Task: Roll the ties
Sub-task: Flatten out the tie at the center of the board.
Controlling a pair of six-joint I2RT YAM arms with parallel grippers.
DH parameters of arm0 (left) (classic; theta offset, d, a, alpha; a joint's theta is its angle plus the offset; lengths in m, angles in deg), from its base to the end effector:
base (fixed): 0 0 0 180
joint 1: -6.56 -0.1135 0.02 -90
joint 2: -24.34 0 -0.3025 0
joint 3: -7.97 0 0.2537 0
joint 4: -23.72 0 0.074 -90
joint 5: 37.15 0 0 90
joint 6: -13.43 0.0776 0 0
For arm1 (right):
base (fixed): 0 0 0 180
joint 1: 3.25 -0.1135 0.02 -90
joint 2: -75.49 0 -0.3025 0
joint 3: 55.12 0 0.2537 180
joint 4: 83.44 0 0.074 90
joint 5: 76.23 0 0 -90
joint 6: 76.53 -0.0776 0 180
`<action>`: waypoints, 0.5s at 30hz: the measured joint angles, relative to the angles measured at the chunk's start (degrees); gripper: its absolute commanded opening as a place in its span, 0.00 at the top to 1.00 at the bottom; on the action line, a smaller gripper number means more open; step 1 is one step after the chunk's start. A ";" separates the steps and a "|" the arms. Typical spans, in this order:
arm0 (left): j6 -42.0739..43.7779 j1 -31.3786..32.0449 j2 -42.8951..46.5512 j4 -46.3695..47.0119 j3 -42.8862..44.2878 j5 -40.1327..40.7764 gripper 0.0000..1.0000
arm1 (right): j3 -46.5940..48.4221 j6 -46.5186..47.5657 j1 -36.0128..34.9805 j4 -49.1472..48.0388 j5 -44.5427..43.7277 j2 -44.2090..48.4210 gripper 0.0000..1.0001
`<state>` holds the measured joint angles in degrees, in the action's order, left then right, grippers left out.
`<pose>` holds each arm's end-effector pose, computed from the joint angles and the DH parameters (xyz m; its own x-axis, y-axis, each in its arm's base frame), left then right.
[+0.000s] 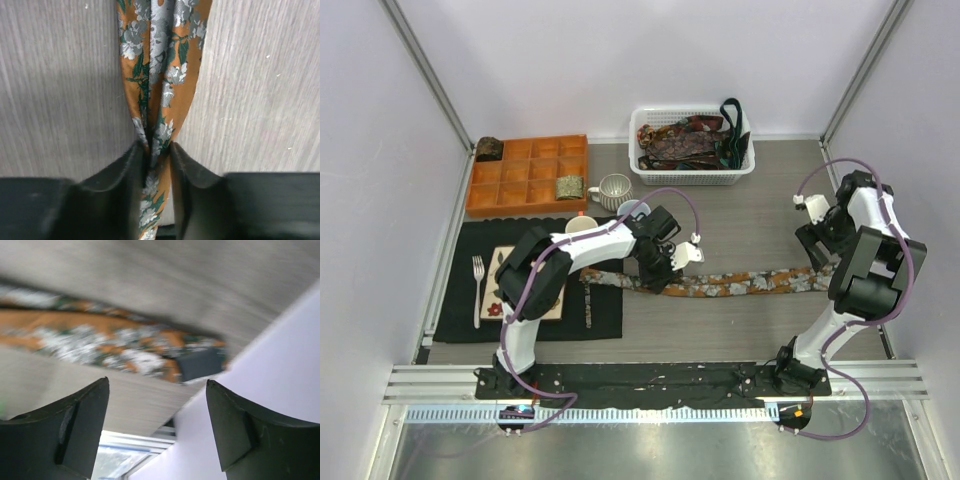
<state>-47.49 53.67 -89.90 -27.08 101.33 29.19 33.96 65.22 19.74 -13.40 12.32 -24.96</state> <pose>0.2677 -0.3339 0.1612 -0.1968 0.8659 -0.4599 0.9755 0.1260 -0.1802 0.3180 -0.1370 0.2111 -0.8729 -0.4825 -0.0728 -0.4710 0.8721 -0.1328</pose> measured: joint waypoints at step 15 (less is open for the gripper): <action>2.45 -0.72 5.88 0.90 -3.06 1.18 0.08 | 3.13 0.20 2.82 13.05 12.35 -12.81 0.33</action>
<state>-45.04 52.95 -84.02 -26.18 98.27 30.37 37.08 65.41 22.56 -0.36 24.67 -37.77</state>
